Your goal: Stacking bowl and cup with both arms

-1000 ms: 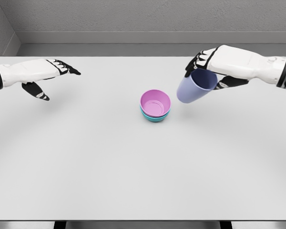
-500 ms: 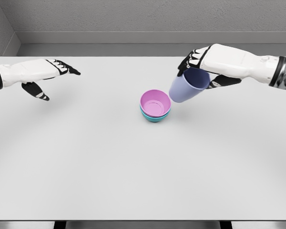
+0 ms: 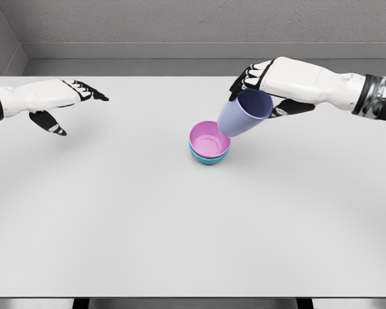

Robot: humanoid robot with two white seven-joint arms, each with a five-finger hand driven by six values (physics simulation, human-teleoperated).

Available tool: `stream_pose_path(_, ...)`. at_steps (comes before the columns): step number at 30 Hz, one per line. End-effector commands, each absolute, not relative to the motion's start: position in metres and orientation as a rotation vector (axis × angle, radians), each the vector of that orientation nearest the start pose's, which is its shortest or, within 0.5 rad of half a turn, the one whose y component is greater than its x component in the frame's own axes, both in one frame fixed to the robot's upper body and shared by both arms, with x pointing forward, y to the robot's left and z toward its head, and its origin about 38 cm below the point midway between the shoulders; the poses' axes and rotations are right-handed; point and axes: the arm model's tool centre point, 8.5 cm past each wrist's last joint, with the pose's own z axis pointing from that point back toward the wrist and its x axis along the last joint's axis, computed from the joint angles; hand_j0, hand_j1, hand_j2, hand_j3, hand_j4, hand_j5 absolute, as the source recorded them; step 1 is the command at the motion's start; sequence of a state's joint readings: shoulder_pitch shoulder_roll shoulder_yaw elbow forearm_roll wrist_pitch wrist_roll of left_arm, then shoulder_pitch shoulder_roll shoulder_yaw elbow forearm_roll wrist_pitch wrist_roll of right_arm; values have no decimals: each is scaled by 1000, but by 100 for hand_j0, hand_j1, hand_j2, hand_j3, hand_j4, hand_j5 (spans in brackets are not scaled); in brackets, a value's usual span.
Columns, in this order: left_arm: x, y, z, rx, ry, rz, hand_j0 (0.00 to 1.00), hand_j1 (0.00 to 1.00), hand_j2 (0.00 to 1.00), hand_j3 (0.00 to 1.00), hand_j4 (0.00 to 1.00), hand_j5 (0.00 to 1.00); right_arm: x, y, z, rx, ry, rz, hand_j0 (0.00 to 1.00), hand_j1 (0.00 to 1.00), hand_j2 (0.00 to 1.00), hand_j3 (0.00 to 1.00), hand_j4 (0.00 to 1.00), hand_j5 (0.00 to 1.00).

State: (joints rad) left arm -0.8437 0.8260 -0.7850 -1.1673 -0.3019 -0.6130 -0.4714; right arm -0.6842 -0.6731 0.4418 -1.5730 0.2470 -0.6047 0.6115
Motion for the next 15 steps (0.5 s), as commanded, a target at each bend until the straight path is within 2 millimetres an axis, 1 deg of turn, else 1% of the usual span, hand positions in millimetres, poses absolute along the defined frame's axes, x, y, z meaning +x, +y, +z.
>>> stream_pose_path(1,480,347,227,439,-1342,-1953,100,100,100,100,100,100,434,-241,296,437,2391,-2605,56,56,56,56,56,56)
stream_pose_path(7,480,347,227,441,-1342,-1953,100,100,100,100,100,100,434,-233,292,407,2395,-2600,56,56,56,56,56,56)
stream_pose_path(8,480,347,226,439,-1341,-1952,100,100,100,100,100,100,435,-234,291,406,2396,-2605,56,56,56,56,56,56)
stream_pose_path(10,480,347,227,441,-1342,-1953,100,100,100,100,100,100,435,-229,287,380,2395,-2610,57,57,57,57,57,57)
stream_pose_path(15,480,347,227,441,-1342,-1953,100,100,100,100,100,100,436,-227,287,376,2397,-2604,56,56,56,56,56,56)
